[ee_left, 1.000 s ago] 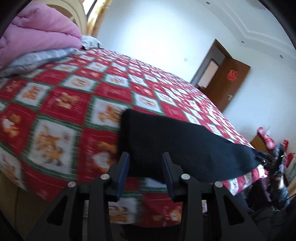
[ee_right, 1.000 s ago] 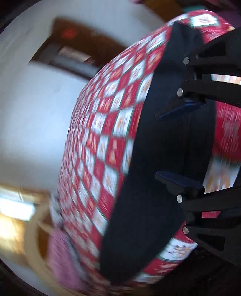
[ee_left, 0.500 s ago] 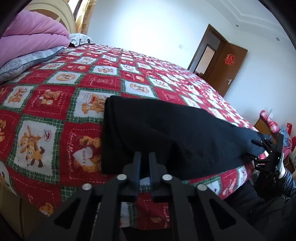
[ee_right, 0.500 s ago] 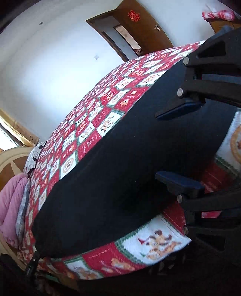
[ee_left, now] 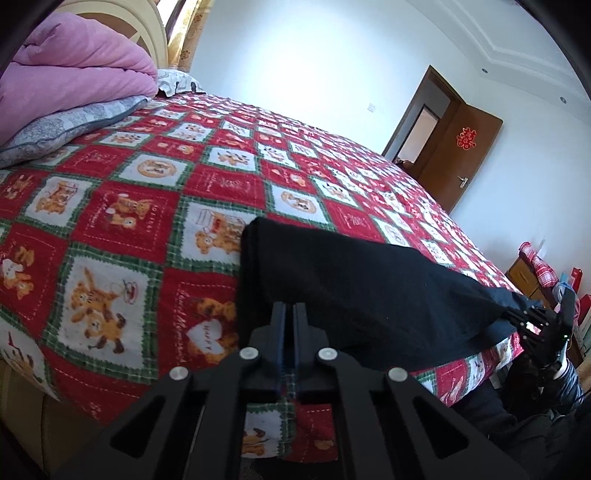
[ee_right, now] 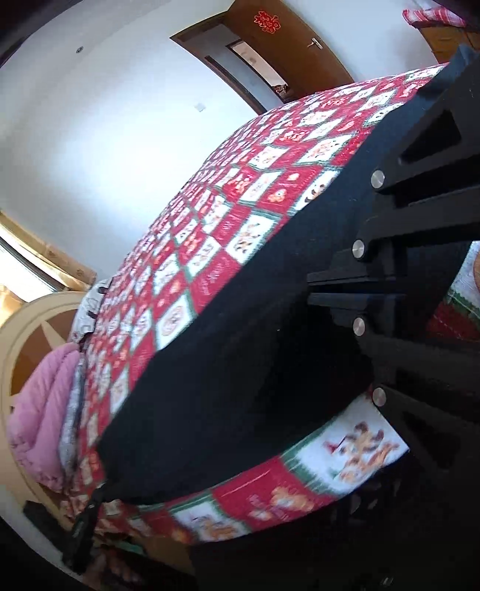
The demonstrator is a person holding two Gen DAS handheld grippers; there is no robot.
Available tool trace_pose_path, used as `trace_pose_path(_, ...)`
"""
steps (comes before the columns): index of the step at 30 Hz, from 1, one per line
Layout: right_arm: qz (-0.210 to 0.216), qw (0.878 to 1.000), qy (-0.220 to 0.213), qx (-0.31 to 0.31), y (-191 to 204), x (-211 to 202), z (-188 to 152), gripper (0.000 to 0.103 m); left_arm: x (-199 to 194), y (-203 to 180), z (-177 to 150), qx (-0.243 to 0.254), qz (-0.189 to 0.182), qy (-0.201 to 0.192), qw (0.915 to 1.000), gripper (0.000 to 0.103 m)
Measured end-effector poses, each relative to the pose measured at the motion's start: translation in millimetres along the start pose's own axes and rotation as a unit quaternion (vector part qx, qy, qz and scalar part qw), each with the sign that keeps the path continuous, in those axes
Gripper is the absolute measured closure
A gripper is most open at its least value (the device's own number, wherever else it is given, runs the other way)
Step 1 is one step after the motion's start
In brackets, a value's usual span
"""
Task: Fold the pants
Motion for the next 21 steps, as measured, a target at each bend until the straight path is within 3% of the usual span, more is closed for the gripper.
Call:
trace_pose_path(4, 0.014, 1.000, 0.002, -0.002, 6, -3, -1, 0.100, 6, 5, -1, -0.001, 0.004, 0.011, 0.9999, 0.099)
trace_pose_path(10, 0.006, 0.998, 0.062, -0.018, 20, 37, -23, 0.100, 14, 11, -11, 0.000, 0.007, 0.027, 0.9996, 0.099)
trace_pose_path(14, -0.002, 0.998, 0.061, -0.020, 20, 34, -25, 0.100, 7, 12, -9, 0.004, 0.007, 0.021, 0.9998, 0.099)
trace_pose_path(19, 0.017, 0.997, 0.068, -0.015, 27, 36, -26, 0.099, 13, 14, -15, 0.023, 0.035, 0.033, 0.9986, 0.099)
trace_pose_path(21, -0.003, 0.996, 0.074, -0.041, 35, 36, -29, 0.098, 13, 17, -16, 0.025, 0.044, 0.036, 0.9981, 0.099)
Point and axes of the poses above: each gripper's, at about its wrist camera, not at the fingertips, and x roughly the way its jaws point, y to its left, z to its top, the point moved 3 cm from there along x, roughly the way its jaws point, and after that the axes turned 8 degrees about y, right-handed, at the moved point
